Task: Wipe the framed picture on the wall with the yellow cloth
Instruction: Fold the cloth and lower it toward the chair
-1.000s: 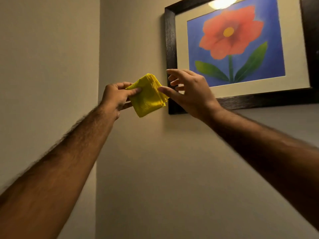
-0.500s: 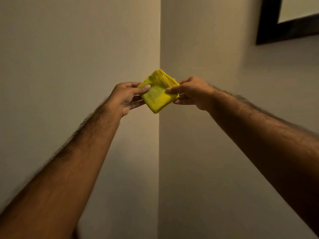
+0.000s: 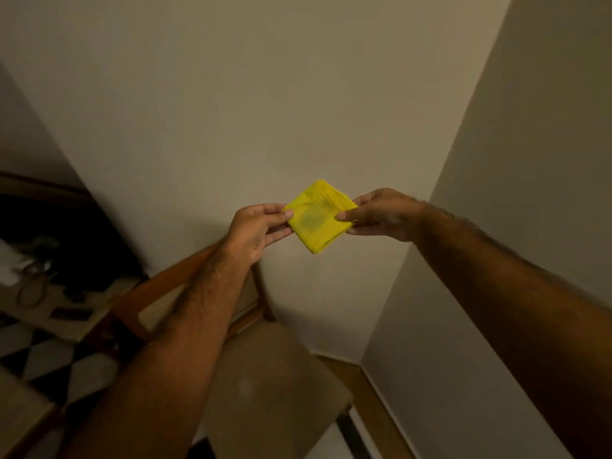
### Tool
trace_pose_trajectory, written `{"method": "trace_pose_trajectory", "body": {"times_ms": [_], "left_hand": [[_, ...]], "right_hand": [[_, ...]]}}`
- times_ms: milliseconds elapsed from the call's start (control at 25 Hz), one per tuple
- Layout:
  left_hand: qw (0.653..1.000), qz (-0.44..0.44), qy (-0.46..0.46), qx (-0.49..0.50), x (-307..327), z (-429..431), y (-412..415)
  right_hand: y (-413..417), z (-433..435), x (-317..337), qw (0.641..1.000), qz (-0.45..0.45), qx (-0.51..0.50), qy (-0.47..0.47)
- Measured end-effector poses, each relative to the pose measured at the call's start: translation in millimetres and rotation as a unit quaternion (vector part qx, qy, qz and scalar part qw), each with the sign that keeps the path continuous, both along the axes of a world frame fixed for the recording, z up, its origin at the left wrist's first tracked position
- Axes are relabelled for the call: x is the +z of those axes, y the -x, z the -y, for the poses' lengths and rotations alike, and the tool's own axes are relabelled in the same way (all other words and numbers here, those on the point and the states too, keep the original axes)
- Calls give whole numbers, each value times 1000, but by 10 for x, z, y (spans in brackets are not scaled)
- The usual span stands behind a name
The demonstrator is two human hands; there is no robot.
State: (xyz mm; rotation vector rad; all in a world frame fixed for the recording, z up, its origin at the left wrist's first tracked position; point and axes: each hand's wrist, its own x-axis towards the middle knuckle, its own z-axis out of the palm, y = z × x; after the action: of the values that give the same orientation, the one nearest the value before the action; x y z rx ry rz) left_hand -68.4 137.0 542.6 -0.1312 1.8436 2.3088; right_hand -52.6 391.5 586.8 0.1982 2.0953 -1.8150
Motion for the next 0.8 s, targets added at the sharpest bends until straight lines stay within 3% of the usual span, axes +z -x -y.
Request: {"method": "trace_pose_trajectory", "body": {"times_ms": [200,400,600,800], "left_hand": [[993,103,45,44,-1466,642,-81],[971,215,87,56,-2945,1111,-165],[941,299,137,75,-4334,1260,-353],[909,370,179,67,-5358,1278,-551]], "right_hand": [[271,663,-1705,991,117,53,22],[144,1205,-3397,978,205,30,13],[-86,1451,-4814,961,275,-29,10],[-364,1590,-5822,954,290,-30,-70]]}}
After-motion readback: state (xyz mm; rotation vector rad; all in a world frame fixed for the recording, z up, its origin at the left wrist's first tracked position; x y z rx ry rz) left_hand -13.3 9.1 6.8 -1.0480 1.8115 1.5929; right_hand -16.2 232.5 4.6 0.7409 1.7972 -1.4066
